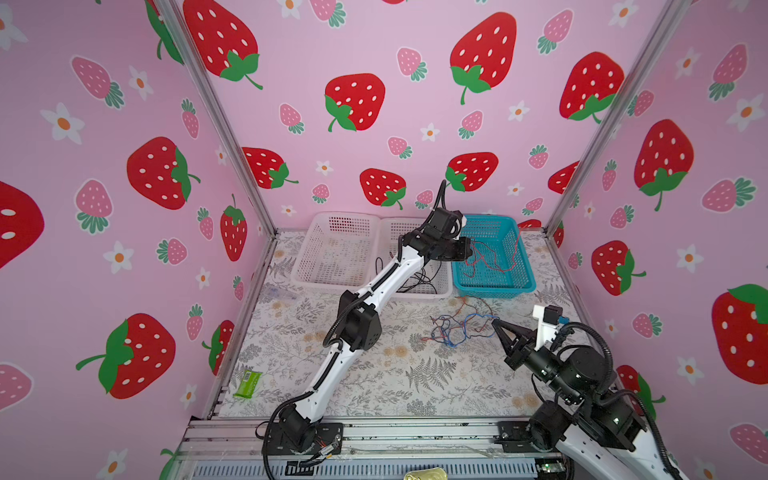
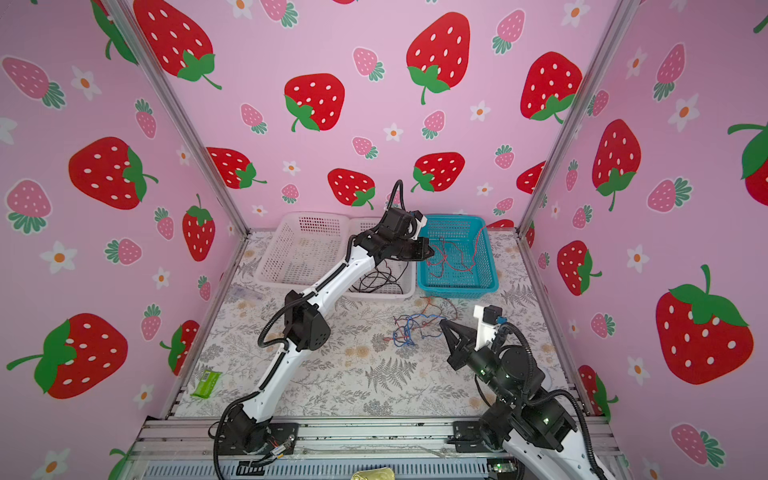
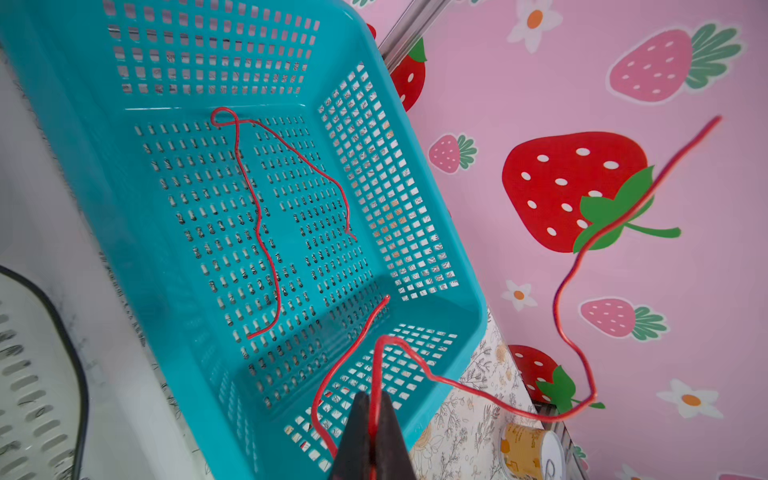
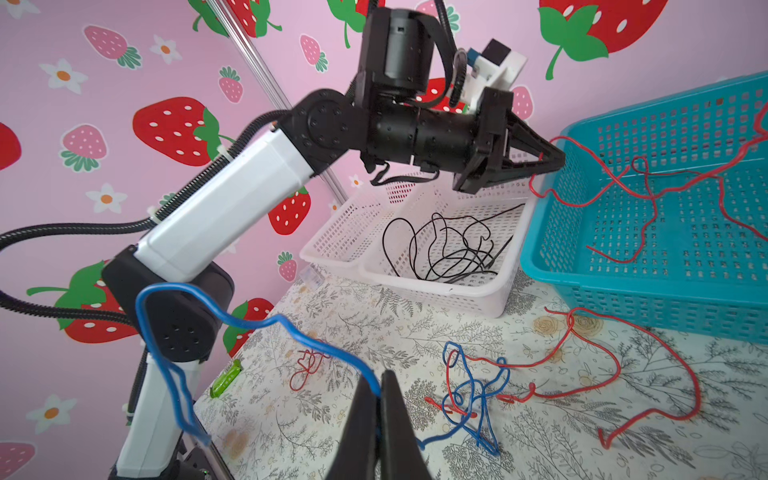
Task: Untangle the cables
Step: 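Lower the red wire into the teal basket and open the left gripper, then draw the left gripper back while the right gripper carries the blue wire forward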
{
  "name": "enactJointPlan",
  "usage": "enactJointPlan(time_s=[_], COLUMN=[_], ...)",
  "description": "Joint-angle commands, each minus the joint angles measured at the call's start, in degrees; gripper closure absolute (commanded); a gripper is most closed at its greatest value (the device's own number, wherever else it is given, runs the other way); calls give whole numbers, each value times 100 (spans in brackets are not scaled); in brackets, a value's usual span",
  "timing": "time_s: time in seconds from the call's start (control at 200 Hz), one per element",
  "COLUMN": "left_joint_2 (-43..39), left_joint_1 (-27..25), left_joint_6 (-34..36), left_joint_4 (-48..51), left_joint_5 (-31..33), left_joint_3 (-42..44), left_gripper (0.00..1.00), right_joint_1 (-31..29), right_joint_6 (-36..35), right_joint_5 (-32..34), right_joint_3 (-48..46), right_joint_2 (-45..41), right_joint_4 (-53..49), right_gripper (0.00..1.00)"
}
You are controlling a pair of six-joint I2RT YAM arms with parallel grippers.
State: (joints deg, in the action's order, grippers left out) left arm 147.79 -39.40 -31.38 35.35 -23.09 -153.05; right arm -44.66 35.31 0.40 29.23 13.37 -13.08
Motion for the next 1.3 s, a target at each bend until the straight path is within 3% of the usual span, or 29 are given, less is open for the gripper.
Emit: enactJointPlan(time_s=[0.0, 0.055, 0.085, 0.24, 0.44, 0.625, 0.775, 0.965, 1.181, 1.296], left_joint_2=[-22, -54, -81, -161, -282, -1098, -2661, -4724, -6443, -7147], left_joint_1=[-15, -12, -20, 20, 14, 20, 91, 224, 206, 189], left_joint_6=[-181, -108, -81, 28, 42, 395, 727, 475, -95, -183], left_joint_4=[-328, -279, -246, -158, -83, 147, -99, -1158, -1947, -1898], left_joint_5=[-6, 114, 210, 251, 161, 258, 613, 857, 785, 822], left_joint_3=[-297, -297, -295, -286, -286, 110, 2087, 5071, 7607, 8481], left_gripper=[98, 95, 89, 84, 68, 56, 50, 48, 48, 48], right_joint_1=[2, 2, 2, 4, 4, 10, 6, 6, 7, 2], right_joint_6=[-54, -68, -85, -132, -69, 126, 219, 150, 378, 363], right_joint_5=[-67, -42, -40, -23, -21, 95, 456, 665, 59, 643], right_joint_3=[152, 187, 217, 396, 447, 533, 928, 1363, 601, 363], right_joint_2=[-95, -106, -99, -76, -97, 3, 312, 795, 947, 1040], right_joint_4=[-180, -243, -265, -368, -397, -382, -563, -627, 863, 863], right_gripper=[100, 100, 100, 100, 100, 100, 100, 100, 100, 100])
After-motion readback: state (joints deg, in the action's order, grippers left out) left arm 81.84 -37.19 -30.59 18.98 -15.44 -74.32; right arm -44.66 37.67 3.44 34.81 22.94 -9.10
